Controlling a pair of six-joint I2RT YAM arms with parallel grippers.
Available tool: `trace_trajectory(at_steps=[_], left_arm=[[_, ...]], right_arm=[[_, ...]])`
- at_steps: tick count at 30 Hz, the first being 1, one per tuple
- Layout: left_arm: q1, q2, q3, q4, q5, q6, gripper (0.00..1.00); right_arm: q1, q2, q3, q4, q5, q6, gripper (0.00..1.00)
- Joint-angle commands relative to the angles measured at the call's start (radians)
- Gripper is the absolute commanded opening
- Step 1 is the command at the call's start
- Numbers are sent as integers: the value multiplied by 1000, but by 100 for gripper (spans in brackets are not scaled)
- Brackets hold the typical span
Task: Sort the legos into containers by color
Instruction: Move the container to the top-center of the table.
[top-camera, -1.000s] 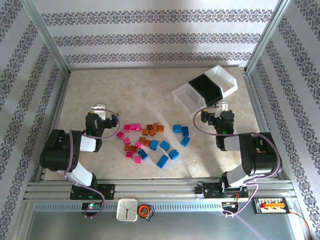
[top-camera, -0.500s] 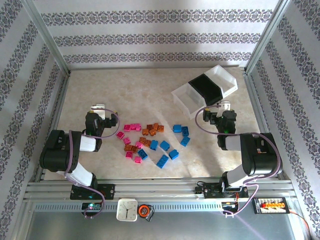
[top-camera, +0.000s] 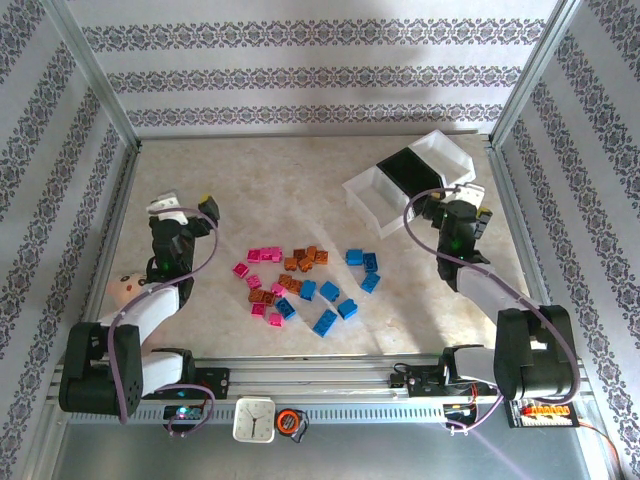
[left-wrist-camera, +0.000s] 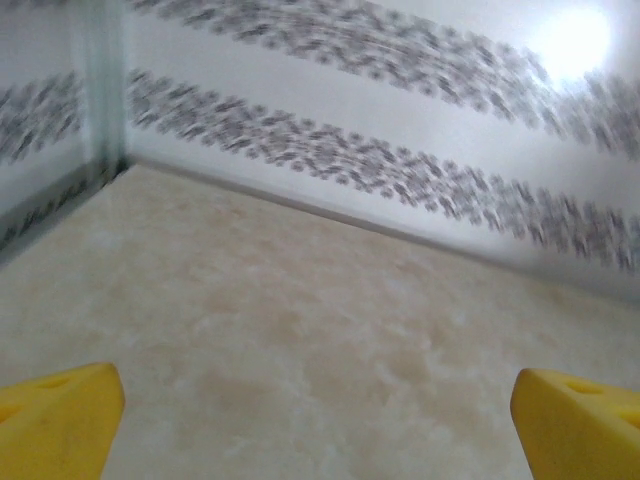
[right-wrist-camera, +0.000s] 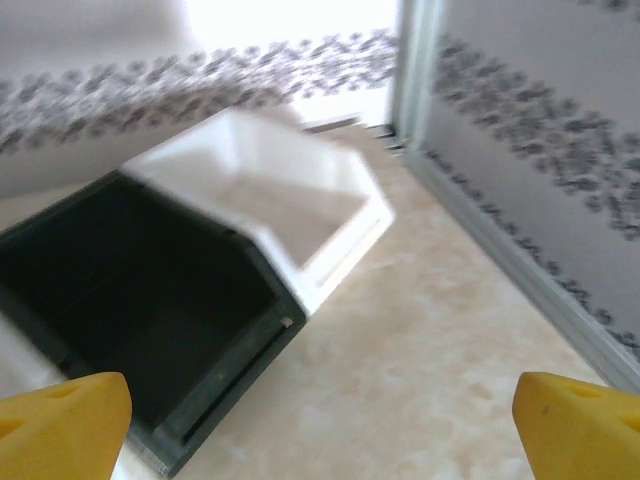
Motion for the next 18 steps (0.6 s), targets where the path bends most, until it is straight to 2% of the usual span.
trace_trajectory(at_steps=[1, 2, 3, 5, 10, 13, 16, 18], left_arm=[[46, -57, 31, -208, -149, -441, 99], [72, -68, 33, -211, -84, -469, 99], [97, -72, 24, -172, -10, -479, 99], [128, -76, -7, -79, 91, -516, 99], [173, -67, -123, 236, 151, -700, 99], [197, -72, -112, 293, 283, -689, 99], [198, -100, -84, 244, 364, -686, 99], [198, -125, -69, 194, 404, -679, 99]], right_arm=[[-52, -53, 66, -266, 135, 397, 98], [-103, -49, 58, -220, -64, 402, 98], [-142, -32, 57, -177, -206, 421, 98], [-151, 3, 84, -187, -260, 459, 98], [-133, 118, 240, -271, -545, 297, 98], [-80, 202, 352, -359, -622, 183, 97], [-34, 301, 475, -472, -606, 94, 96], [-14, 390, 575, -557, -585, 40, 92]])
